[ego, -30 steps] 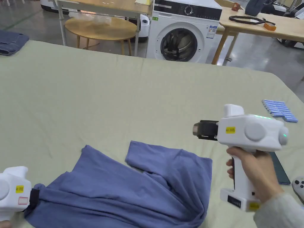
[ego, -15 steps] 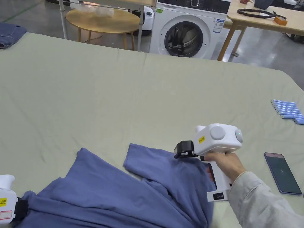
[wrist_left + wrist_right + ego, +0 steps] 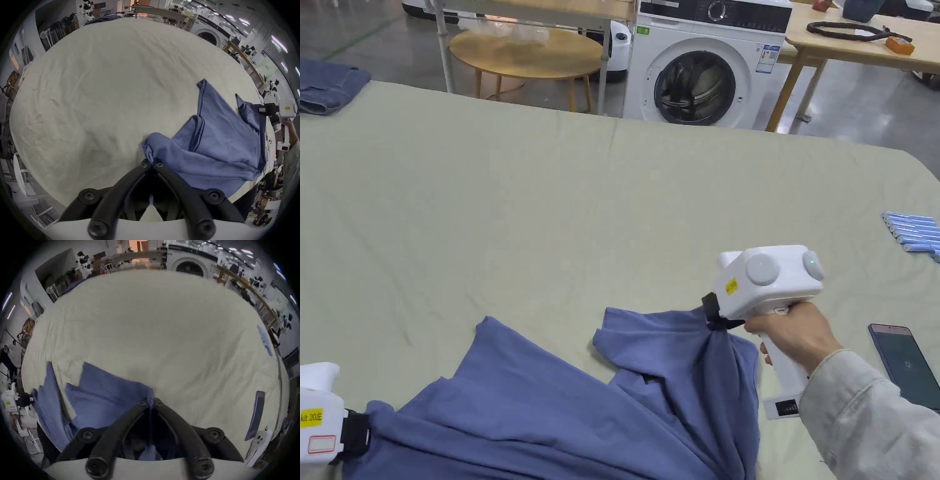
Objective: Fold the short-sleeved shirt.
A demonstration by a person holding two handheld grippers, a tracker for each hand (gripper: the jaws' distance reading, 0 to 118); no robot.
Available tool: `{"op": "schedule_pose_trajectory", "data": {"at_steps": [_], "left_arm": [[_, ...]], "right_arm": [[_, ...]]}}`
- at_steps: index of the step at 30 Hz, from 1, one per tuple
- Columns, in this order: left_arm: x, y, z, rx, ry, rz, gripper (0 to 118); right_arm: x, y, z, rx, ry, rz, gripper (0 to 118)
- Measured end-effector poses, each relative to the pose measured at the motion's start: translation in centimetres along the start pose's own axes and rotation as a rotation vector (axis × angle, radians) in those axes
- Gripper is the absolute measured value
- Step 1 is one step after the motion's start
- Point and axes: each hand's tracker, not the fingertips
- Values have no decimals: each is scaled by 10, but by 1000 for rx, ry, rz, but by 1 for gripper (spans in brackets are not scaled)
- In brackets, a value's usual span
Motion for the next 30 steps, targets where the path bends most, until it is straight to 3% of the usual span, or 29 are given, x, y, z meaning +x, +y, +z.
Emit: {"op": "schedule_pose_trajectory", "data": {"at_steps": [3, 6, 17, 24, 30], "left_arm": [[-12, 7, 15, 47, -18, 27, 0], [-15, 15, 47, 94, -68, 49, 0], [-26, 119, 186, 398, 16, 0, 0], [-27, 196, 264, 498, -2, 78, 0], [-53, 268, 281, 546, -92, 186, 0]], "right_arm": [[6, -3, 41, 85, 34, -28, 1], [15, 2, 82, 156, -2, 2, 1], [40, 28, 243, 412, -69, -32, 1], [63, 73, 310, 523, -77, -180, 1], [64, 111, 340, 568, -176, -219, 1]]}}
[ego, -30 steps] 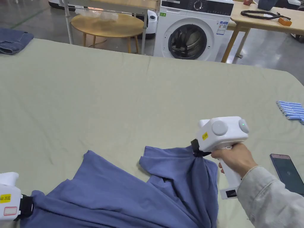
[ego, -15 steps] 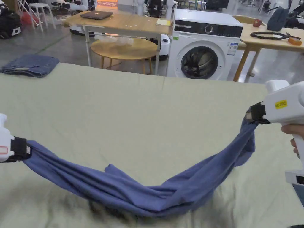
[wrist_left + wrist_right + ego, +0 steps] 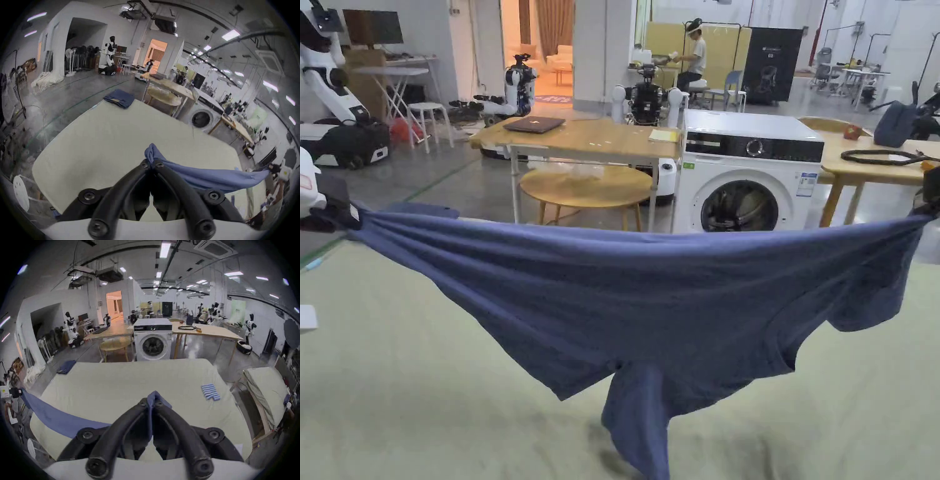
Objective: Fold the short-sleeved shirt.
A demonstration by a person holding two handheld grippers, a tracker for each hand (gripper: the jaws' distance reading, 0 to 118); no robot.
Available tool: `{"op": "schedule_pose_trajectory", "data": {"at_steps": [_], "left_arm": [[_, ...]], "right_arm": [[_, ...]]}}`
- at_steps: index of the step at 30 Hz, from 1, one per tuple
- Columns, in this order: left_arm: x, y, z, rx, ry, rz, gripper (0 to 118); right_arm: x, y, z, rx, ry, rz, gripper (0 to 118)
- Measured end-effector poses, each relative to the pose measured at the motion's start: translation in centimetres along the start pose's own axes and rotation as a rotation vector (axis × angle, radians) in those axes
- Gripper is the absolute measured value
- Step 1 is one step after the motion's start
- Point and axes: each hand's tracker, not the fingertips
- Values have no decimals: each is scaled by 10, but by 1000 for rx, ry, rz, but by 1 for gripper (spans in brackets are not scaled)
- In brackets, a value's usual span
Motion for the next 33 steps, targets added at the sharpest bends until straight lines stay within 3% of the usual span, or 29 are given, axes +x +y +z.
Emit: {"op": "schedule_pose_trajectory", "data": {"at_steps": [7, 16, 23, 28, 33], "left_arm": [[26, 47, -29, 38, -27, 22, 0], [42, 115, -95, 85, -65, 16, 0], [56, 125, -150, 83, -76, 20, 0], [50, 98, -193, 45, -80, 2, 0], [15, 16, -224, -20, -97, 34, 0]], "right_arm": [[5, 59, -46, 44, -47, -48, 1], [3, 98, -106, 76, -109, -61, 1], [3, 114, -163, 97, -127, -35, 1], [1, 79, -191, 87, -130, -49, 1], [21, -11, -226, 43, -117, -50, 1]]}}
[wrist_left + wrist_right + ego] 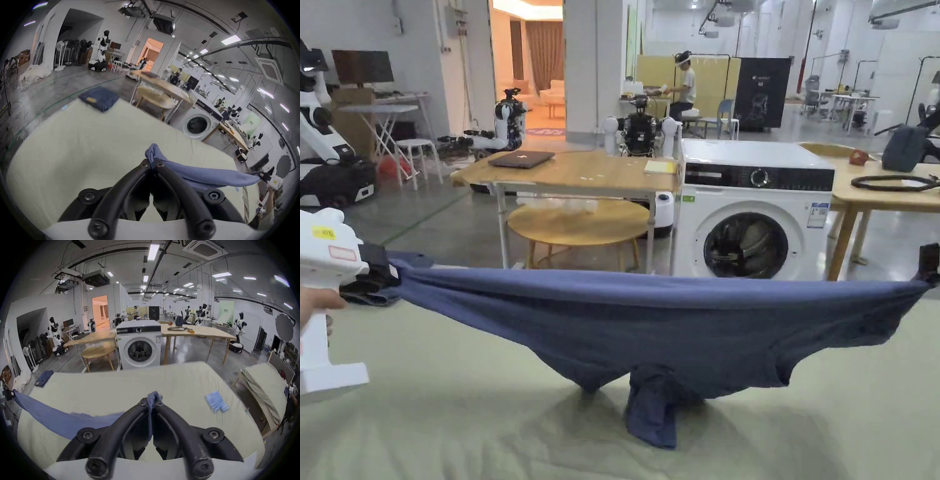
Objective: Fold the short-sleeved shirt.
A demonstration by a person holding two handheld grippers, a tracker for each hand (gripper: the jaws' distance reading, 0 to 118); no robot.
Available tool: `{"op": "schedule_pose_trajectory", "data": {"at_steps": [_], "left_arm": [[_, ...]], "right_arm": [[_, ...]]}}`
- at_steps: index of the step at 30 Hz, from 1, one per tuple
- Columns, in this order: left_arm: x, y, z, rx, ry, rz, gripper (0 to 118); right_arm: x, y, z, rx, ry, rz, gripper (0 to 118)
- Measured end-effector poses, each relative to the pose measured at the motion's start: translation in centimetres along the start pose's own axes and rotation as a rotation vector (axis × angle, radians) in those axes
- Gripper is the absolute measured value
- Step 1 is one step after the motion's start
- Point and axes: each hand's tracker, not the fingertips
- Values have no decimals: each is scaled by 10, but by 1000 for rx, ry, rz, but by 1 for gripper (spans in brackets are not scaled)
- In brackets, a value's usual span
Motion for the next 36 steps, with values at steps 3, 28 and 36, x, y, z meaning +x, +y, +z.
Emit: {"op": "schedule_pose_trajectory", "data": {"at_steps": [3, 28, 36], "left_arm": [[-40, -61, -17, -92, 10, 31, 0], [-161, -330, 171, -310, -12, -42, 0], [-131, -309, 200, -124, -58, -71, 116]], "right_arm": [[11, -91, 10, -57, 9, 8, 1], [130, -414, 202, -327, 81, -188, 2], [116, -377, 247, -208, 61, -230, 118]]}}
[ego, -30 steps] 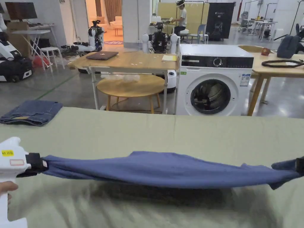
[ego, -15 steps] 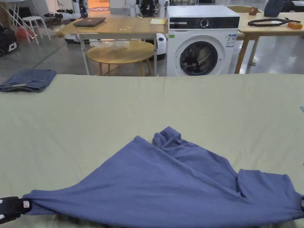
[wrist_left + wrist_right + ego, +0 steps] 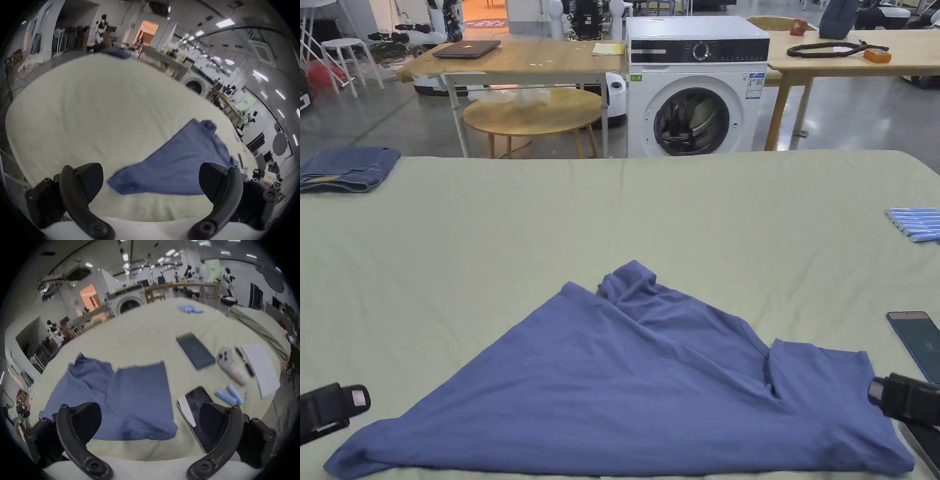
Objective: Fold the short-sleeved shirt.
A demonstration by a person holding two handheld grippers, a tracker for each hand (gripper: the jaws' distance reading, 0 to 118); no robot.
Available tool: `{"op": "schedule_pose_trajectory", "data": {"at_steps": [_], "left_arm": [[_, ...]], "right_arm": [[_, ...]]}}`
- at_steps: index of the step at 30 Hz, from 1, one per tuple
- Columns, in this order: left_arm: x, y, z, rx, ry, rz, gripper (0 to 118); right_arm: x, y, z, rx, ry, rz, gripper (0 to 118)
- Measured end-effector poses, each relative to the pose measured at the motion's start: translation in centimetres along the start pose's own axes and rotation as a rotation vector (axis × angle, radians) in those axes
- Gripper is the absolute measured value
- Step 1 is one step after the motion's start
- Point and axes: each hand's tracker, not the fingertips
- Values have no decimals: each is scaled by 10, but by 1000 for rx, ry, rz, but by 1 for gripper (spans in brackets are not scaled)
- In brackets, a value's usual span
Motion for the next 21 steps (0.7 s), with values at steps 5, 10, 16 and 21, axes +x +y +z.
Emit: {"op": "schedule_pose_trajectory", "data": {"at_steps": [5, 10, 16, 21], "left_arm": [[89, 13, 49, 130, -74, -158, 107], [141, -3, 57, 178, -122, -285, 0], [166, -18, 49, 139, -164, -325, 0], [167, -20, 39, 107, -184, -315, 0]], "right_arm": [[-44, 18, 47, 126, 142, 76, 95], [-92, 10, 78, 247, 186, 142, 0], [-111, 8, 83, 235, 213, 207, 0], [-93, 12, 76, 216, 200, 186, 0]]}}
